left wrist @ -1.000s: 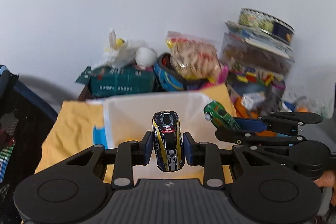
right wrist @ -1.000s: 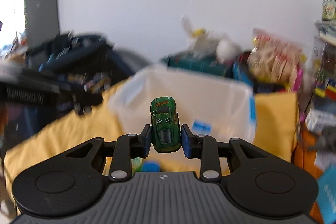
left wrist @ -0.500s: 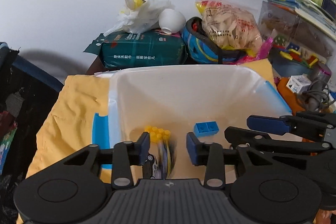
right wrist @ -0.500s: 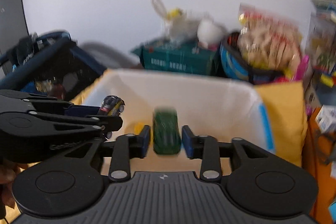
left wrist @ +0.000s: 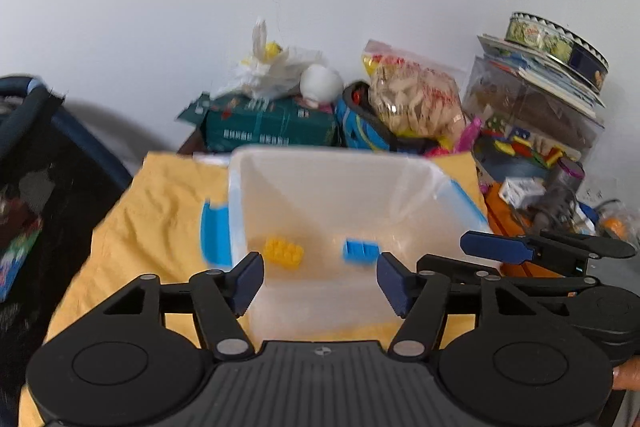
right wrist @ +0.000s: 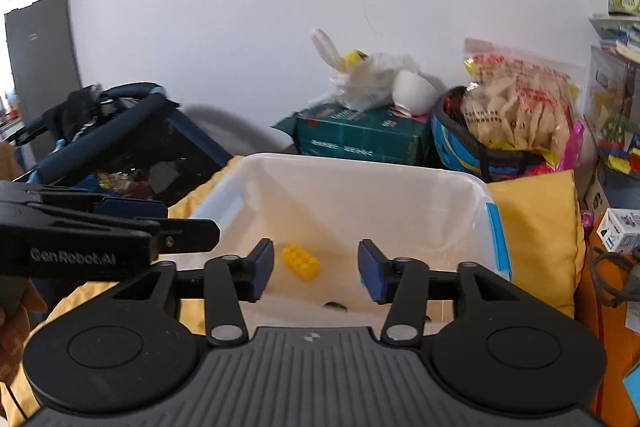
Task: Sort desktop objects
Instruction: 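Carry both cars over the clear bin and open both tools to drop them, then move the left tool back to the pile and grasp the teal toy piece, then grasp the beige camouflage toy with the right tool while the left tool holds the teal piece, then carry both toys over the clear bin and open both tools to drop them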
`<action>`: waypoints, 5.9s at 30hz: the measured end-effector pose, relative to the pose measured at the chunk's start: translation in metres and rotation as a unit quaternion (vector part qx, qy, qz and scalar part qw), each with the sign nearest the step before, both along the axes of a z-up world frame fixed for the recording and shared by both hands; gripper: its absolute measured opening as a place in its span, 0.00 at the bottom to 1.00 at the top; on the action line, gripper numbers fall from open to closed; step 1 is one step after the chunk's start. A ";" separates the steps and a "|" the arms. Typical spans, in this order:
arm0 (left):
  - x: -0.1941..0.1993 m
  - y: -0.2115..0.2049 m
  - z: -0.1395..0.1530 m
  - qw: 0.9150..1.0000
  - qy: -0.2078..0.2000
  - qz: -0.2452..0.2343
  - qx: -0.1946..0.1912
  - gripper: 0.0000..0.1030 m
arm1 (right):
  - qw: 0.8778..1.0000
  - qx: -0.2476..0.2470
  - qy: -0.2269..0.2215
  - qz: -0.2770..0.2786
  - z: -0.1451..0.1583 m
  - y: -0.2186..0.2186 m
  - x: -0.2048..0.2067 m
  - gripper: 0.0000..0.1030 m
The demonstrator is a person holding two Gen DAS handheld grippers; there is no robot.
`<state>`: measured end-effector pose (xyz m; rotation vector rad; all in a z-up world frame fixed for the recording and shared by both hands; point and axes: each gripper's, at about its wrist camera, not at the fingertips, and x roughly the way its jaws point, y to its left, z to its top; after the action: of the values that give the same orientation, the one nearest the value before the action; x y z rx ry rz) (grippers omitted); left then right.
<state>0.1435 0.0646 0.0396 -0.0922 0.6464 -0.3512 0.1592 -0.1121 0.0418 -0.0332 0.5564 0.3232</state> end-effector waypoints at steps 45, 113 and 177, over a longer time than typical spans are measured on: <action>-0.141 -0.014 -0.123 0.980 0.143 -0.076 0.117 0.41 | 0.990 -0.021 0.134 0.030 -0.097 -0.033 -0.089 0.44; -0.117 0.009 -0.133 0.976 0.180 -0.115 0.032 0.26 | 0.981 -0.083 0.130 0.119 -0.083 0.069 -0.050 0.25; 0.055 0.000 -0.002 0.998 -0.007 -0.041 -0.042 0.44 | 0.998 -0.057 0.023 -0.022 -0.020 -0.020 0.031 0.37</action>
<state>0.1982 0.0650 0.0371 -0.1433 0.6235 -0.4586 0.1903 -0.1319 0.0214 -0.1234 0.6202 0.2487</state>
